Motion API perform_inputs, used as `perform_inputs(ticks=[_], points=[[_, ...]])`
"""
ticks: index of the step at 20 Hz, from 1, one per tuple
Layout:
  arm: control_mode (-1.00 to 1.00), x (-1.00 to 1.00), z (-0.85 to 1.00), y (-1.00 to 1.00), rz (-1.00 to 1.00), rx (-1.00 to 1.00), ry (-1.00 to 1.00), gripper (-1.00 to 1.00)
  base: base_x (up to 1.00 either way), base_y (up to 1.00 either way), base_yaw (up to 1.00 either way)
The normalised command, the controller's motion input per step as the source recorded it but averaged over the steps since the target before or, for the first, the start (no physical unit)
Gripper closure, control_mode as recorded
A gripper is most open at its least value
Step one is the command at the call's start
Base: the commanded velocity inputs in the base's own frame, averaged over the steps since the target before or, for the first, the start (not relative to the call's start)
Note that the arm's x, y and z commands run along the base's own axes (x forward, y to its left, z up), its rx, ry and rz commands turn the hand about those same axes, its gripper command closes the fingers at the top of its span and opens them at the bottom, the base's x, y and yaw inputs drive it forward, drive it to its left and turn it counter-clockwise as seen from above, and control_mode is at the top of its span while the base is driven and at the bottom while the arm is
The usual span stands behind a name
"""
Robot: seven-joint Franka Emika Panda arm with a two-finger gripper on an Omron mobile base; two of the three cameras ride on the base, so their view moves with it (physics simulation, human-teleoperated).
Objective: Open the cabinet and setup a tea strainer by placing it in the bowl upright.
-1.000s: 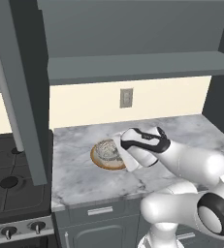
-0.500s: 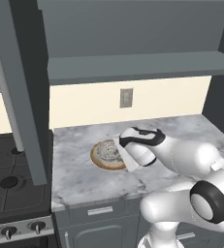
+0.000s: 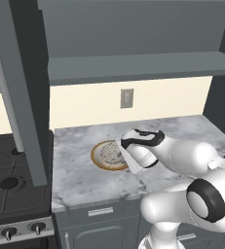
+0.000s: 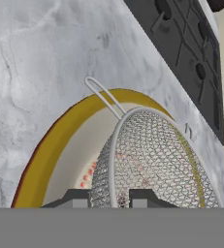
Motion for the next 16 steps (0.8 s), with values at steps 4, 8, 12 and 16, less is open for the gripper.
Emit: perform_inputs(ticks=[4, 8, 12, 16], points=[[-1.00, 0.00, -0.10, 0.07, 0.00, 0.00, 0.00, 1.00, 0.00, 0.00, 0.00], [-1.00, 0.00, 0.00, 0.08, 0.00, 0.00, 0.00, 1.00, 0.00, 0.00, 0.00], [-1.00, 0.00, 0.00, 0.06, 0.00, 0.00, 0.00, 1.00, 0.00, 0.00, 0.00], [-1.00, 0.00, 0.00, 0.07, 0.00, 0.00, 0.00, 1.00, 0.00, 0.00, 0.00]])
